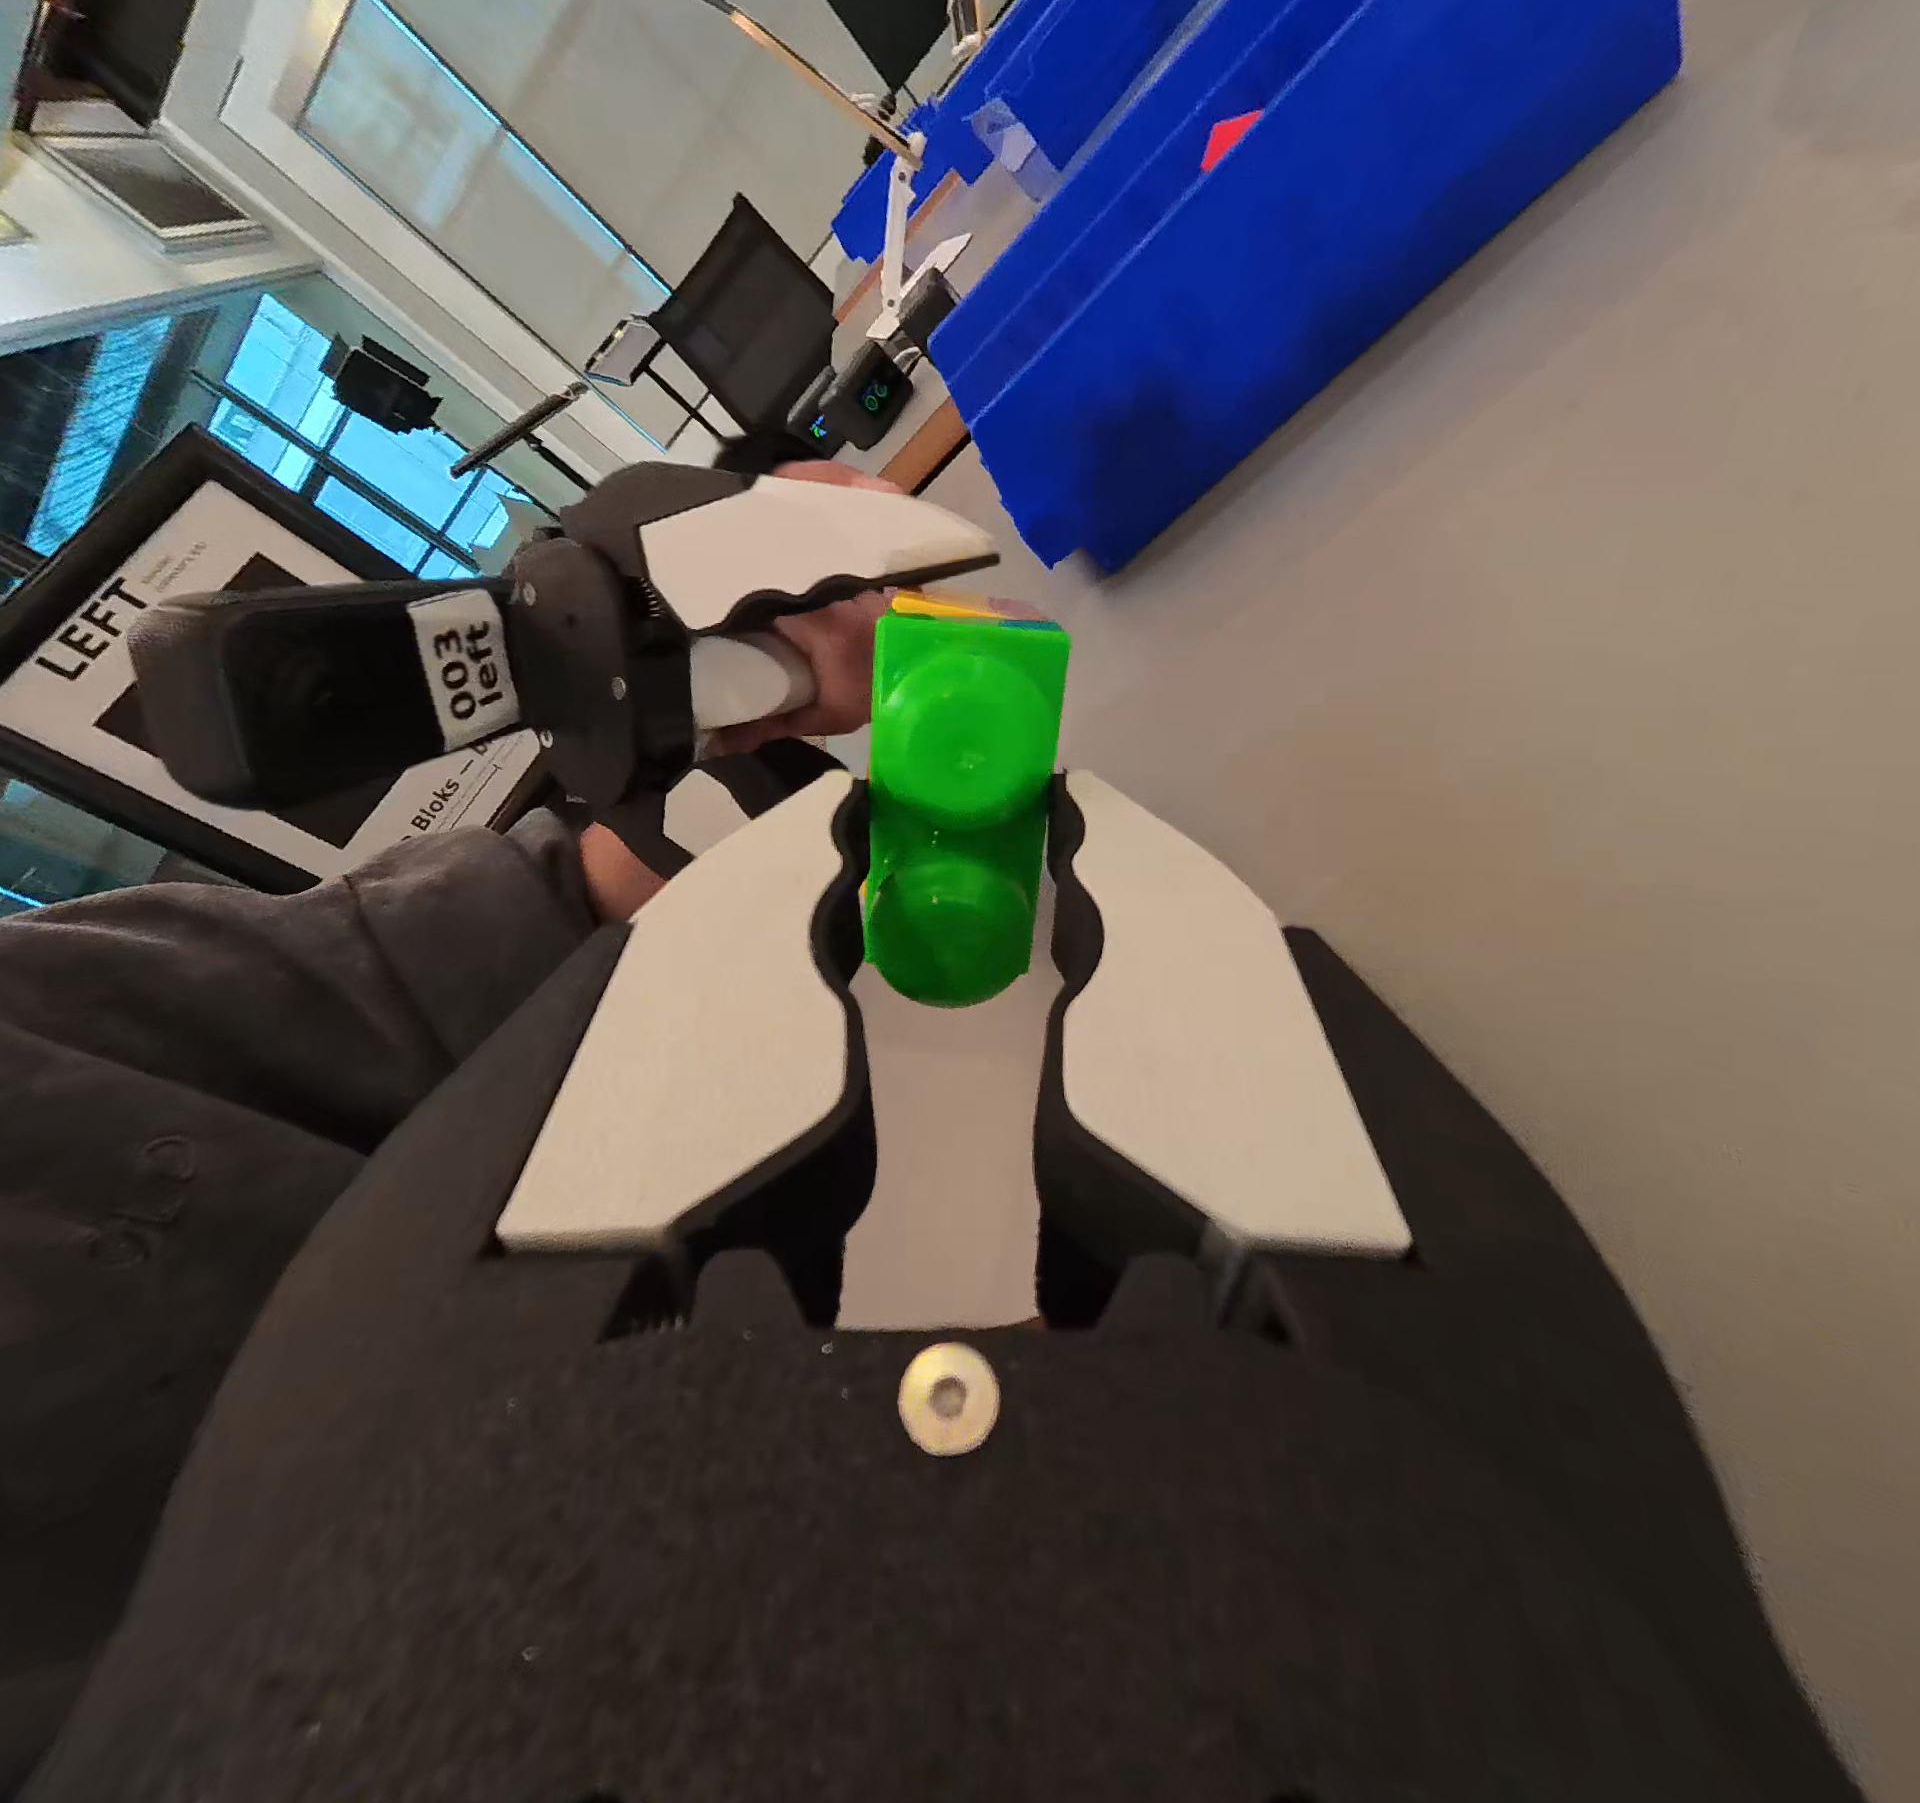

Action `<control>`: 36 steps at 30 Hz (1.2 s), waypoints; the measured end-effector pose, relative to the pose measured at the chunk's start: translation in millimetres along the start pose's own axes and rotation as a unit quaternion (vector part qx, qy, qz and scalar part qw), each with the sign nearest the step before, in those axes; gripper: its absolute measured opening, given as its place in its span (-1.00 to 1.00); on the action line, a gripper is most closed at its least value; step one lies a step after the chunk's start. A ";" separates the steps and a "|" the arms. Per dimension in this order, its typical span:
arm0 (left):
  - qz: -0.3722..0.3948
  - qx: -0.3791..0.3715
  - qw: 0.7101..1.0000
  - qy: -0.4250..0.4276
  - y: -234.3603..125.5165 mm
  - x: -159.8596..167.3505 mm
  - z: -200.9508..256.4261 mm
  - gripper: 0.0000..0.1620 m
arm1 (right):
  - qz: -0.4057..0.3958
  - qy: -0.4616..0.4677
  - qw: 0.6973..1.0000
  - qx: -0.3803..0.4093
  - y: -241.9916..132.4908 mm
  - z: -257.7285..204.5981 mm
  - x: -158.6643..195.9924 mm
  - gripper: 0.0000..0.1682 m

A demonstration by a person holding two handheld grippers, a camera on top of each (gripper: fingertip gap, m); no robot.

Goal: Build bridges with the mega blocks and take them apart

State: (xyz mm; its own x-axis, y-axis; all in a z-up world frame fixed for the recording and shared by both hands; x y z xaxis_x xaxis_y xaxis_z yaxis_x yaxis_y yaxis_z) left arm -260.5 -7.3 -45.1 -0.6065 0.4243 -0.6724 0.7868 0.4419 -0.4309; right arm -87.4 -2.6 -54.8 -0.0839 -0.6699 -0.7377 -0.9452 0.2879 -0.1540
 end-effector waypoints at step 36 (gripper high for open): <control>0.223 0.201 0.820 -0.488 3.0 41.9 -28.9 -0.20 | 0.111 -0.048 0.991 -0.056 -10.4 18.6 14.9 -0.62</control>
State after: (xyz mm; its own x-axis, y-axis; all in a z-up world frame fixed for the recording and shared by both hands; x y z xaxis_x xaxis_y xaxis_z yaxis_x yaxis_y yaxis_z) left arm -286.8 34.6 -57.2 -0.0218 -0.4484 -0.8935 0.9984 0.0366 -0.0427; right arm -72.9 -2.8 -76.4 -0.2677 -0.5286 -0.8055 -0.9365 0.3393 0.0885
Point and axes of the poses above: each gripper's, where its closed fingertips meet, y out along the fingers, x out of its underside, z = x × y across the jaws, the point moved 9 cm from there along -y, back along the fingers, and after that the axes turned 2 degrees about -y, right-handed, at the moved point
